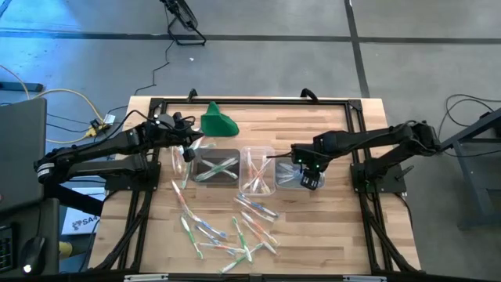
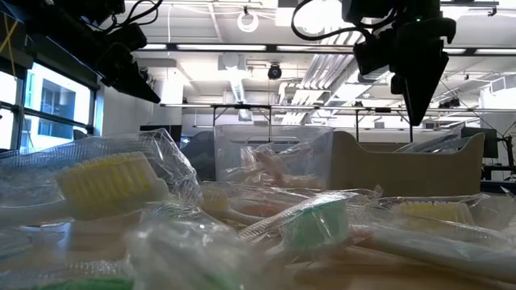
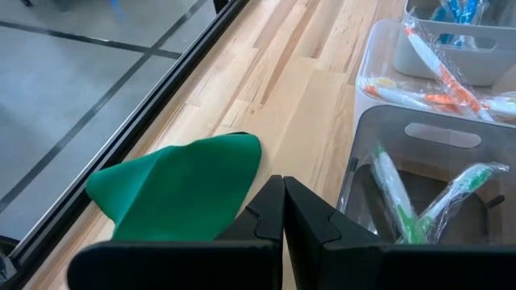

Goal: Pick & Place Toothbrushes
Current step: Put the blue toothbrush into the gray bin

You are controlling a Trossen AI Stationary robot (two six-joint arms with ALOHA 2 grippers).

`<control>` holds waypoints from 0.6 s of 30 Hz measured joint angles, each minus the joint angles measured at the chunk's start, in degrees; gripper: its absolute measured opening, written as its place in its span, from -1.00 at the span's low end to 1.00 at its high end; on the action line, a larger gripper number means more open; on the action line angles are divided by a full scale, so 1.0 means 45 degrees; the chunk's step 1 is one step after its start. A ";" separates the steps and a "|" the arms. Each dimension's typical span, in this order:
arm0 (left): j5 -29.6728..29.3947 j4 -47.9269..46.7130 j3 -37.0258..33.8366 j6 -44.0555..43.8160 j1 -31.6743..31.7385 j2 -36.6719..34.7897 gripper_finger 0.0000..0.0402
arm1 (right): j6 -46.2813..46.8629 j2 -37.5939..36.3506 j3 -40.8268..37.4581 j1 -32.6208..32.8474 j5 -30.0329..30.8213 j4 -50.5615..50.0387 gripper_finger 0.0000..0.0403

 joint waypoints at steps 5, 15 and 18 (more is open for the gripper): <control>0.0000 0.0000 0.0000 0.0000 0.0004 0.0000 -1.00 | -0.0356 0.0000 0.0000 -0.0039 0.0339 0.0000 -0.40; 0.0000 0.0000 0.0000 -0.0005 0.0000 0.0000 -1.00 | -0.1759 0.0000 0.0010 -0.0955 0.0338 0.0032 -0.93; 0.0000 0.0000 0.0000 -0.0036 0.0001 0.0000 -1.00 | -0.2632 0.0000 0.0010 -0.1521 0.0411 0.0142 -0.97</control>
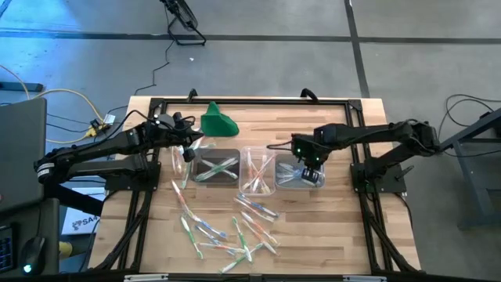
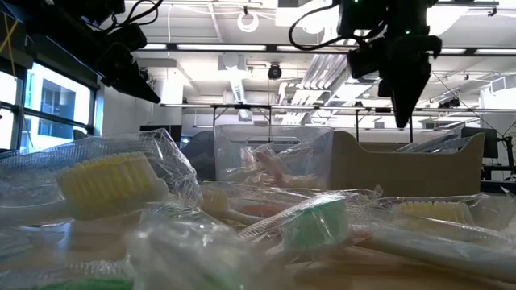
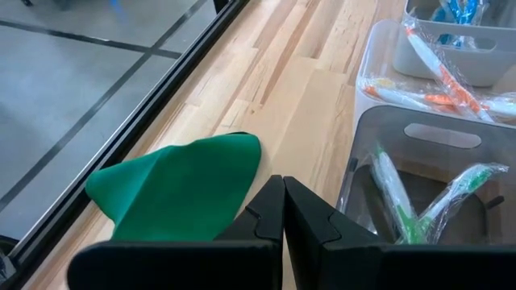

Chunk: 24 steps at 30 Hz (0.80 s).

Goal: Pick & Place Toothbrushes
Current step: Put the blue toothbrush into the gray bin

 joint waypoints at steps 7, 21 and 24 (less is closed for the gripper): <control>0.0000 -0.0001 0.0000 -0.0642 -0.0001 0.0000 -1.00 | -0.1998 0.0000 0.0000 -0.1553 -0.0091 0.1183 -0.99; 0.0002 -0.0005 0.0000 -0.1738 0.0001 0.0000 -1.00 | -0.6400 0.0000 0.0000 -0.3879 -0.2133 0.5358 -0.99; 0.0000 0.0000 0.0000 -0.2073 0.0000 0.0000 -1.00 | -0.7312 0.0000 0.0000 -0.4521 -0.3338 0.7058 -0.99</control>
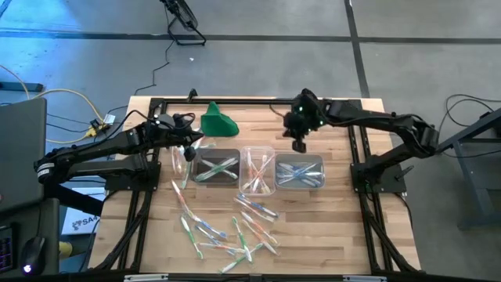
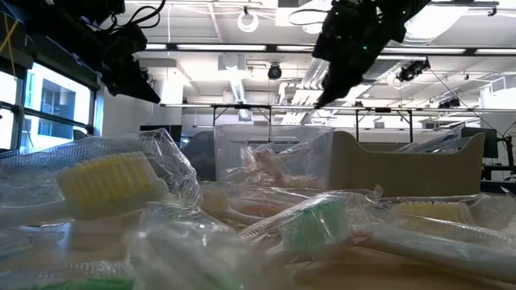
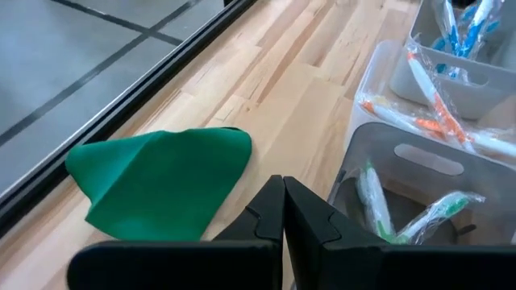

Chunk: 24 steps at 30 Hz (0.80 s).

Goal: Pick & Place Toothbrushes
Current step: Put the blue toothbrush into the gray bin

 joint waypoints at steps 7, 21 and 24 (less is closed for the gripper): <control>-0.0598 -0.0005 0.0000 -0.1865 -0.0001 0.0000 -1.00 | -0.1047 0.0000 0.0000 -0.1347 -0.1459 0.3123 -0.99; -0.5340 -0.1588 0.0000 -0.7690 0.0003 0.0033 -1.00 | -0.0319 0.0000 0.0000 -0.2506 -0.1380 0.4848 -0.99; -0.5288 -0.1743 0.0000 -0.8668 -0.0001 0.0039 -1.00 | -0.0290 0.0000 0.0000 -0.2502 -0.1386 0.4656 -0.99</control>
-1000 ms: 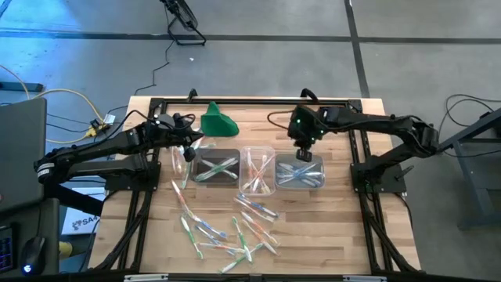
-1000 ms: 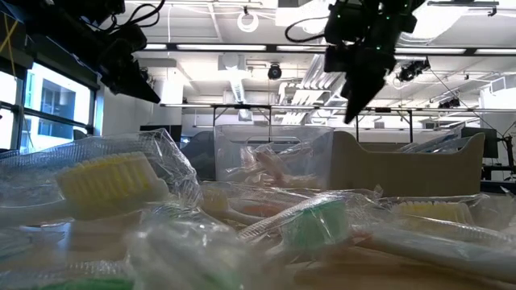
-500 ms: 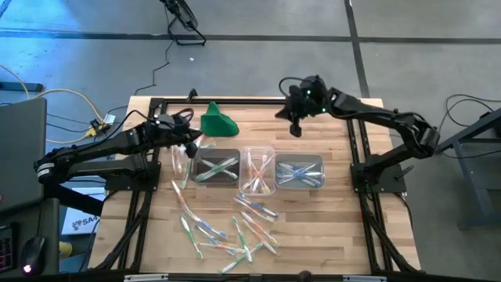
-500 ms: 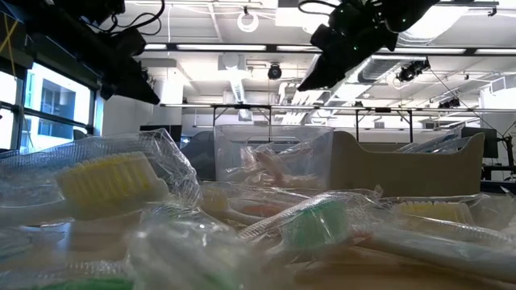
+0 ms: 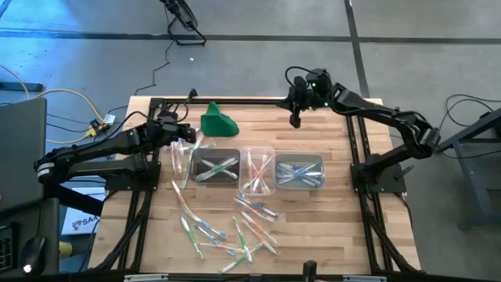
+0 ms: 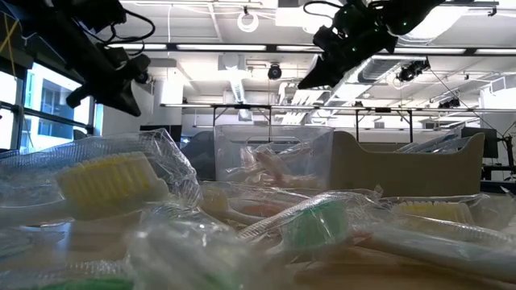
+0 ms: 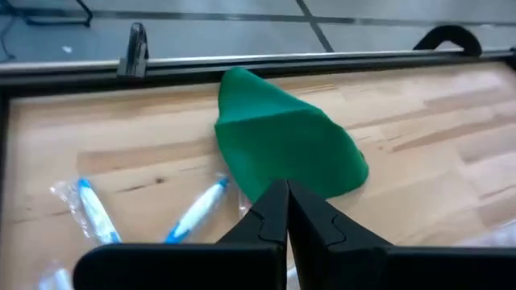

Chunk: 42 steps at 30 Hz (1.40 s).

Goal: Pick & Place Toothbrushes
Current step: Put the blue toothbrush into the gray bin

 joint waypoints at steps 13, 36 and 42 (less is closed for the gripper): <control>-0.0155 -0.0301 0.0000 -0.0612 0.0010 0.1191 -1.00 | 0.0230 0.0000 0.0000 0.0010 0.0005 -0.0082 -0.99; 0.1061 -0.4313 0.2302 -0.2312 0.2535 0.4255 -1.00 | 0.0714 0.0000 0.0000 0.0151 0.0005 -0.0092 -0.99; 0.0996 -0.4023 0.2302 -0.1945 0.4071 0.4732 -1.00 | 0.0715 0.0000 0.0000 0.0151 0.0005 -0.0158 -0.99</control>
